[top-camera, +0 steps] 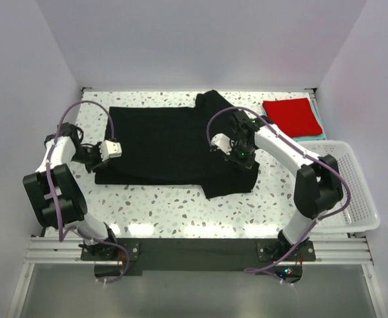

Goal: Fold and stack the t-shirts
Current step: Fold the tshirt

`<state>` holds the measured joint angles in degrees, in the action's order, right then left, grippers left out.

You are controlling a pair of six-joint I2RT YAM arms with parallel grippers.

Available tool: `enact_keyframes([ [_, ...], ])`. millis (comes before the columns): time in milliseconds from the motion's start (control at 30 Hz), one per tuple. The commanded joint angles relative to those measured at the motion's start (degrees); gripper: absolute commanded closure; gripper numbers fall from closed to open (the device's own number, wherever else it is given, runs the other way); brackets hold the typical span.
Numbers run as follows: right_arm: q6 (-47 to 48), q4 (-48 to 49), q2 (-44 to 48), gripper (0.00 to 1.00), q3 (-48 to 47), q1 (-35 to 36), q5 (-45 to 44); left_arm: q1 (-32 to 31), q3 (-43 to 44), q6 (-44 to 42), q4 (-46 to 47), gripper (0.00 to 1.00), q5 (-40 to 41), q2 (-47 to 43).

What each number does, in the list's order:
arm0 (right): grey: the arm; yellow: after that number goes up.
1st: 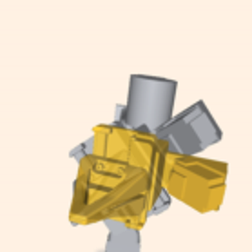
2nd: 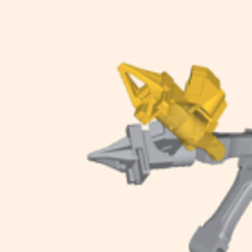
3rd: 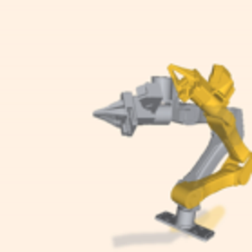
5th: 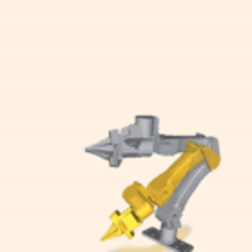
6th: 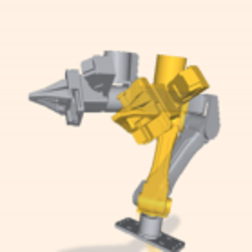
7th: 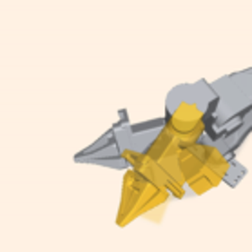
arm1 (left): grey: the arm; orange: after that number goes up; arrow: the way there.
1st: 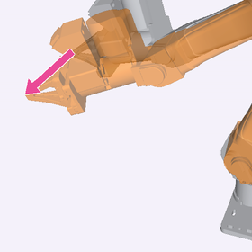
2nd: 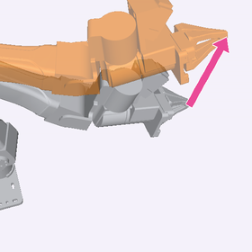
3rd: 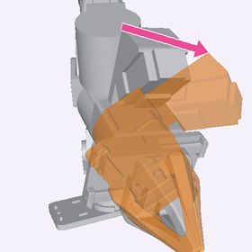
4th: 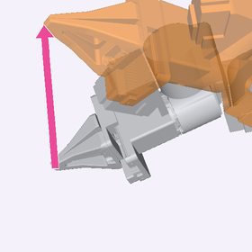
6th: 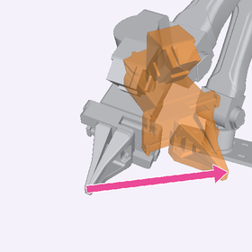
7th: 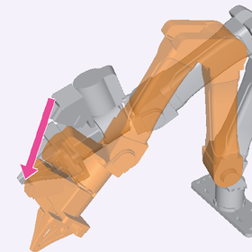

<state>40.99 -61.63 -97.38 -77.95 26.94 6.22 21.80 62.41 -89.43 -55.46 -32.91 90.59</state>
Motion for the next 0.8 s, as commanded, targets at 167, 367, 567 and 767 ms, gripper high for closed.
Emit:
enact_keyframes([
  [167,3.3,-4.03,-5.79,1.0,-8.26,-4.35,2.92,-0.44,6.58,3.21,3.34,1.0,-0.76,4.86],
  [367,3.92,-5.26,-10.36,1.0,-13.18,-5.14,3.62,-1.85,8.25,4.79,4.75,1.0,-0.32,7.14],
  [567,4.18,-6.05,-14.32,1.0,-16.17,-5.58,3.54,-2.99,7.9,6.11,6.86,1.0,0.47,9.34],
  [767,4.89,-7.19,-17.31,1.0,-19.6,-5.93,2.84,-2.99,8.07,6.2,7.91,1.0,1.53,11.01],
])
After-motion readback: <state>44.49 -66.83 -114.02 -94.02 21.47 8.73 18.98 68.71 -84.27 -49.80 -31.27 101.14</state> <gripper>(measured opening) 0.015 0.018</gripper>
